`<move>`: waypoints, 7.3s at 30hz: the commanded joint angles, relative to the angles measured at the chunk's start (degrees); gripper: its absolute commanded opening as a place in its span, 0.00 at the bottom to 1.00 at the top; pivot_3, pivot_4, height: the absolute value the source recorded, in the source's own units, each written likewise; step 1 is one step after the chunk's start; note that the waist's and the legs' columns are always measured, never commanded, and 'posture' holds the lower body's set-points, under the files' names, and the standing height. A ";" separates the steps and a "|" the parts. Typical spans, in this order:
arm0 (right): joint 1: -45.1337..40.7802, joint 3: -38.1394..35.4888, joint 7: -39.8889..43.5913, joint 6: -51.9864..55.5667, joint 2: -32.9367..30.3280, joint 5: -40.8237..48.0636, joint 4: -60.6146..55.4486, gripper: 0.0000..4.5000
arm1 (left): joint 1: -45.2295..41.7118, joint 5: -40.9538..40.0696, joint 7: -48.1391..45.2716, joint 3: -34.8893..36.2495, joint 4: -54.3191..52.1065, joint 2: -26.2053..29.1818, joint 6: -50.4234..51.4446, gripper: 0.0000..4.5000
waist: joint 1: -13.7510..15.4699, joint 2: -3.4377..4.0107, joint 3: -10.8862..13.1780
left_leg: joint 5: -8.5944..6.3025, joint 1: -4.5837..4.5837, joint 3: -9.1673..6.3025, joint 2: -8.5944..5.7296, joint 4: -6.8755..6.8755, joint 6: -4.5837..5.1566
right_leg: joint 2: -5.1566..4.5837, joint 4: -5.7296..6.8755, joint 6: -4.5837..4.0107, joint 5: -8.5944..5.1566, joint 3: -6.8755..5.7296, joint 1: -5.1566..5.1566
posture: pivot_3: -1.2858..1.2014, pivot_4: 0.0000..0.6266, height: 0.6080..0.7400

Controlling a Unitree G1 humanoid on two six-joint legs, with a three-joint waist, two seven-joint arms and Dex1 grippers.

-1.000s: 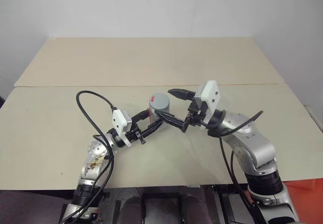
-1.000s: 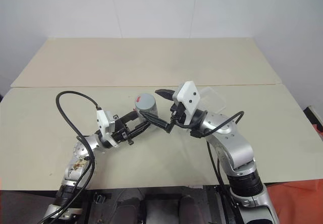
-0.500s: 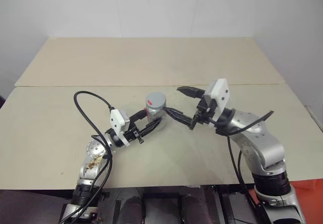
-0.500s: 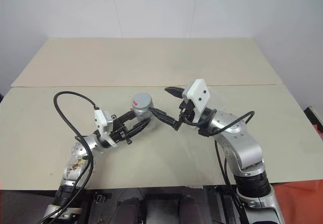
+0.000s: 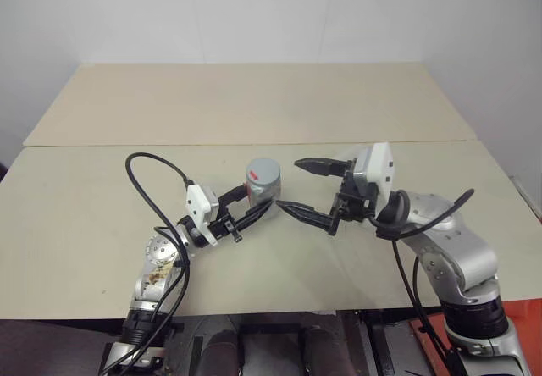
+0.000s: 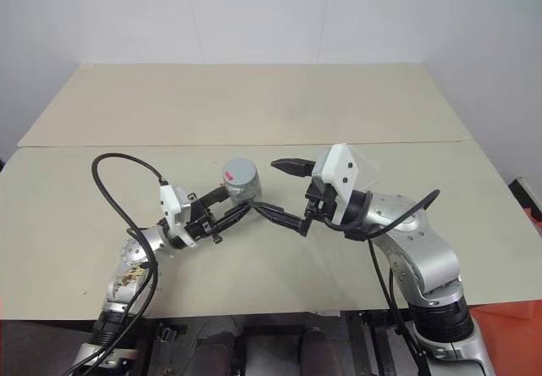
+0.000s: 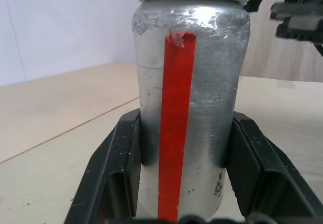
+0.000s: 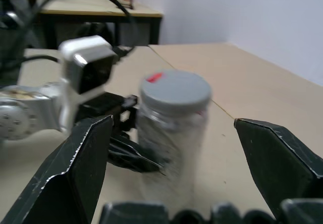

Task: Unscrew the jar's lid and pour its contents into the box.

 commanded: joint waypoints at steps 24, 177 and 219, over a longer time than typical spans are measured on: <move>-9.80 3.60 -4.68 8.92 5.17 0.82 4.05 0.99 | -0.41 1.59 0.00 -1.55 -1.42 0.00 -2.57 0.45 | 0.09 0.00 0.00 | 0.00 -0.03 0.00 0.00 0.00 0.00 | -0.01 0.00 0.00 0.00 -0.01 -0.03 | 0.52 0.24 1.00; 19.89 -18.16 -24.77 22.29 -9.58 -9.64 -12.77 1.00 | -59.92 18.83 21.61 14.26 69.90 -16.73 -6.49 0.45 | 0.80 -0.05 -0.04 | 0.10 -0.37 0.03 -0.48 0.30 0.29 | -0.16 -0.08 0.43 0.20 0.23 -0.06 | 0.52 0.24 1.00; 15.48 -12.95 -20.81 16.80 -9.41 -14.14 -5.90 1.00 | -33.51 16.21 28.44 8.72 56.57 -14.32 -16.22 0.99 | 1.17 -0.03 -0.06 | 0.12 -0.24 0.01 -0.47 0.42 0.28 | -0.16 0.04 0.43 0.25 0.24 0.05 | 0.52 0.24 1.00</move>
